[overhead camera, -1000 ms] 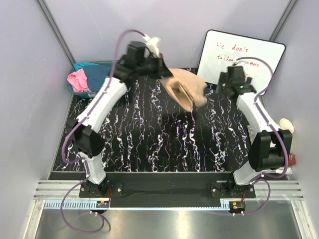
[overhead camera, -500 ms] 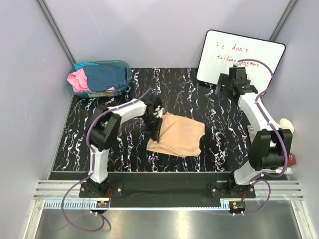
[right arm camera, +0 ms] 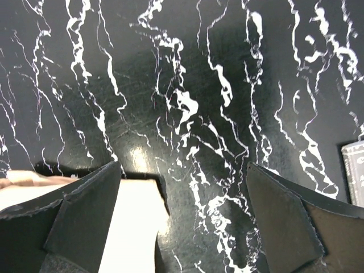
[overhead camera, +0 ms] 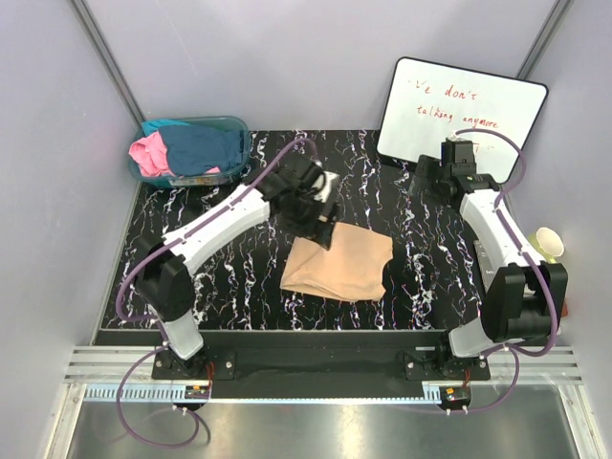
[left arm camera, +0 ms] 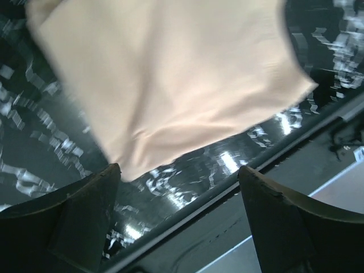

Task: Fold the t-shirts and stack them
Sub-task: Move the tshirt to the center of the board, then flatten out the tshirt

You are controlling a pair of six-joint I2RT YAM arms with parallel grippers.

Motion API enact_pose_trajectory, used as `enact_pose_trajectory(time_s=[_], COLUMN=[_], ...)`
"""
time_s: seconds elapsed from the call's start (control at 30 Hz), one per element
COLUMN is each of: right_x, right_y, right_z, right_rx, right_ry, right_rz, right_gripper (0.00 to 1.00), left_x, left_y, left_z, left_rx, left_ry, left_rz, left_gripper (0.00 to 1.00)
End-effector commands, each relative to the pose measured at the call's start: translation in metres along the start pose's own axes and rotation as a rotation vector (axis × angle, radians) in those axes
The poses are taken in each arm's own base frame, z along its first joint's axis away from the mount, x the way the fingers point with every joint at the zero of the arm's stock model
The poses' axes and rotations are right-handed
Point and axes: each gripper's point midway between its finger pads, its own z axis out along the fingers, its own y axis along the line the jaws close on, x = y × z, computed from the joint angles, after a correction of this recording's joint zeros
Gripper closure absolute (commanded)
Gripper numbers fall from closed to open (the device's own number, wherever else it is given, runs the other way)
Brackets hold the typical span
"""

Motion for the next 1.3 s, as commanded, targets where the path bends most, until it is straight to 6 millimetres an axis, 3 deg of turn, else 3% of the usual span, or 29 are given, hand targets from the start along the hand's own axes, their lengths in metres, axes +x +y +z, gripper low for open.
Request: enact_pose_trajectory(time_s=[0.0, 0.17, 0.27, 0.47, 0.5, 0.57, 0.63, 0.8, 0.97, 1.07, 1.1, 1.13, 1.17, 1.27], right_x=[0.008, 0.005, 0.000, -0.006, -0.007, -0.012, -0.016, -0.022, -0.024, -0.023, -0.023, -0.022, -0.020, -0.010], right_y=[0.006, -0.004, -0.009, -0.038, -0.037, -0.058, -0.064, -0.070, -0.069, -0.064, -0.064, -0.060, -0.058, -0.053], right_z=[-0.003, 0.008, 0.013, 0.024, 0.024, 0.027, 0.030, 0.029, 0.026, 0.026, 0.025, 0.024, 0.024, 0.025], right_rx=[-0.023, 0.055, 0.094, 0.177, 0.174, 0.189, 0.192, 0.187, 0.169, 0.138, 0.134, 0.117, 0.104, 0.072], right_ry=[0.037, 0.056, 0.061, 0.085, 0.087, 0.090, 0.091, 0.088, 0.085, 0.093, 0.093, 0.096, 0.105, 0.132], right_rz=[0.039, 0.035, 0.028, 0.089, 0.095, 0.152, 0.160, 0.160, 0.154, 0.149, 0.149, 0.150, 0.154, 0.163], right_gripper=[0.00, 0.00, 0.00, 0.00, 0.00, 0.00, 0.00, 0.00, 0.00, 0.00, 0.00, 0.00, 0.00, 0.00], left_x=[0.004, 0.033, 0.045, 0.064, 0.064, 0.063, 0.060, 0.053, 0.042, 0.041, 0.040, 0.039, 0.037, 0.020], left_y=[-0.063, -0.113, -0.131, -0.137, -0.138, -0.142, -0.146, -0.158, -0.156, -0.147, -0.145, -0.142, -0.139, -0.133], left_z=[0.017, 0.055, 0.071, 0.091, 0.094, 0.099, 0.103, 0.119, 0.145, 0.161, 0.162, 0.163, 0.162, 0.140], left_rx=[0.058, 0.060, 0.041, -0.011, -0.013, -0.025, -0.029, -0.022, -0.081, -0.127, -0.134, -0.158, -0.174, -0.242], left_ry=[0.030, 0.122, 0.139, 0.171, 0.172, 0.160, 0.148, 0.137, 0.120, 0.126, 0.127, 0.123, 0.114, 0.042], left_rz=[0.232, 0.386, 0.453, 0.530, 0.537, 0.556, 0.575, 0.610, 0.641, 0.665, 0.671, 0.671, 0.662, 0.642], left_gripper=[0.12, 0.13, 0.12, 0.11, 0.11, 0.11, 0.10, 0.10, 0.12, 0.24, 0.39, 0.82, 1.00, 1.00])
